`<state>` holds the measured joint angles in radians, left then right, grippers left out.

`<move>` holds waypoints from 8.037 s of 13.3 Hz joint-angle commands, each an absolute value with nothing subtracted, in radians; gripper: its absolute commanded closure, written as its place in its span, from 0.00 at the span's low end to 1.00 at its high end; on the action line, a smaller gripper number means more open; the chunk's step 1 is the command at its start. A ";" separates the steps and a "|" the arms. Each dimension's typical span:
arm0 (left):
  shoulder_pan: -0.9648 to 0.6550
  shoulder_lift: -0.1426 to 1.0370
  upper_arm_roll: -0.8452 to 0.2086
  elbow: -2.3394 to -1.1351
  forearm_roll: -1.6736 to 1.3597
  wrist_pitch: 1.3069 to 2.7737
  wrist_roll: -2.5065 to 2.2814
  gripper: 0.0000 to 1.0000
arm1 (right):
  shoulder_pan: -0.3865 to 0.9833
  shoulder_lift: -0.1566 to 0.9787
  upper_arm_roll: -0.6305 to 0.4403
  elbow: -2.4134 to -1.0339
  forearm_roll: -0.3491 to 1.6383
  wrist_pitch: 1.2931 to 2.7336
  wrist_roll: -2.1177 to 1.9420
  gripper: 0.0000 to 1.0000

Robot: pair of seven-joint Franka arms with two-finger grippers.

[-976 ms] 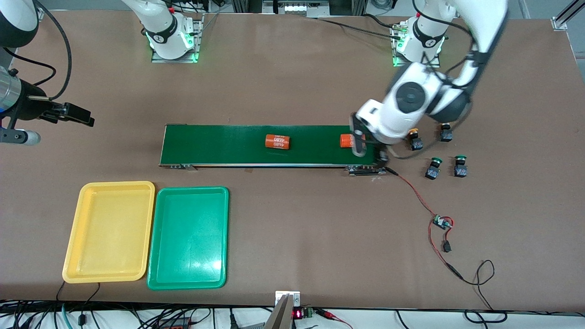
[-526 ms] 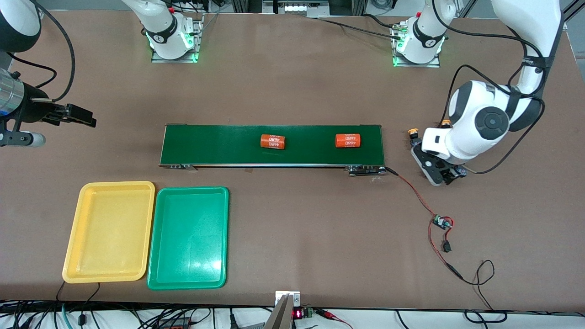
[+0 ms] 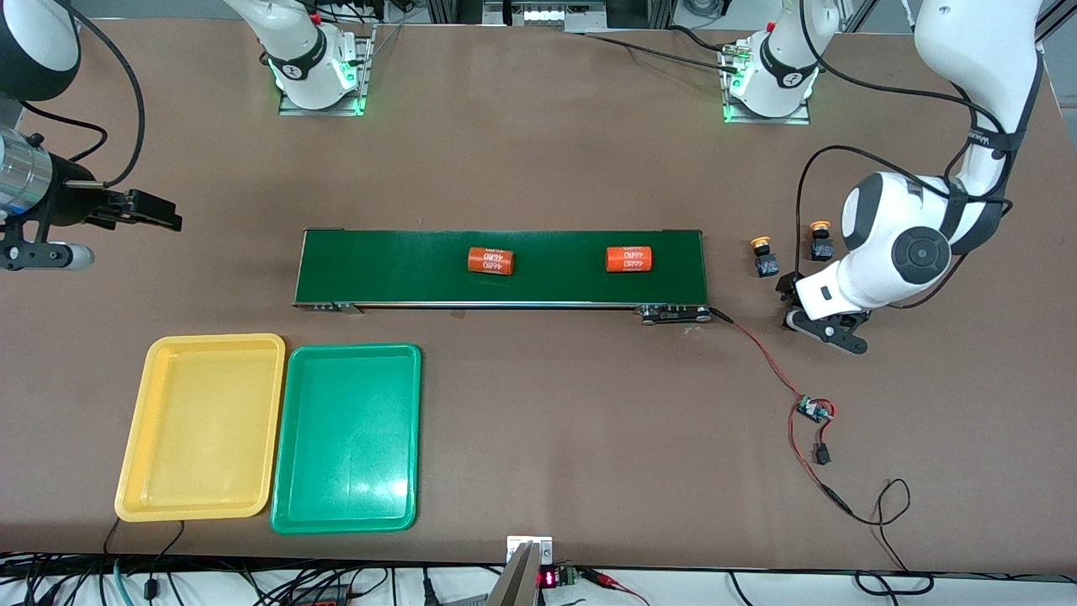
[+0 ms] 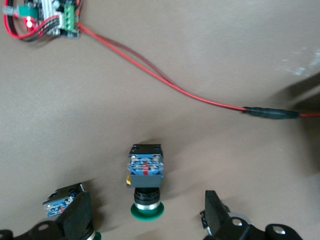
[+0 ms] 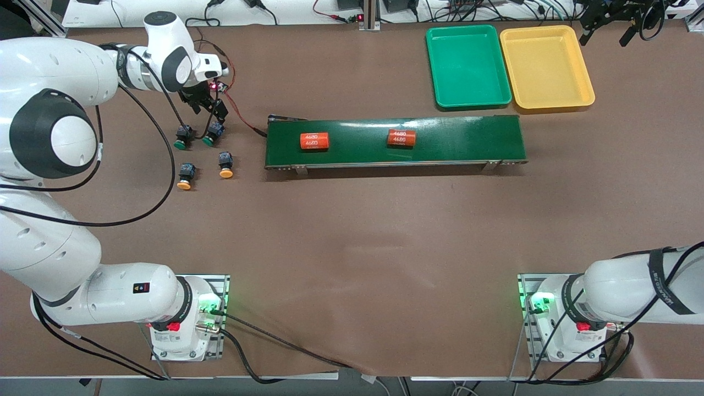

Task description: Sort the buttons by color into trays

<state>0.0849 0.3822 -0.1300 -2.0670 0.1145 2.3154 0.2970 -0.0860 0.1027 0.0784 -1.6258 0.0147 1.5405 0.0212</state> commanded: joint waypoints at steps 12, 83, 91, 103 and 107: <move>0.113 0.502 -0.126 -2.056 0.026 2.390 0.299 0.69 | 0.070 -0.310 0.098 -2.289 0.023 1.916 0.226 0.00; 0.469 0.515 -0.327 -2.054 0.353 2.333 -0.057 0.08 | 0.356 -0.058 0.103 -2.261 0.080 2.240 0.429 0.62; 0.469 0.511 -0.327 -2.065 0.353 2.319 -0.058 0.83 | 0.356 -0.064 0.103 -2.247 0.083 2.201 0.434 0.40; 0.295 0.364 -0.609 -2.014 0.221 2.258 -0.129 0.91 | 0.354 -0.055 0.103 -2.249 0.084 2.189 0.434 0.00; 0.154 0.367 -0.609 -2.026 0.172 2.253 -0.195 0.91 | 0.356 -0.048 0.103 -2.247 0.084 2.192 0.433 0.00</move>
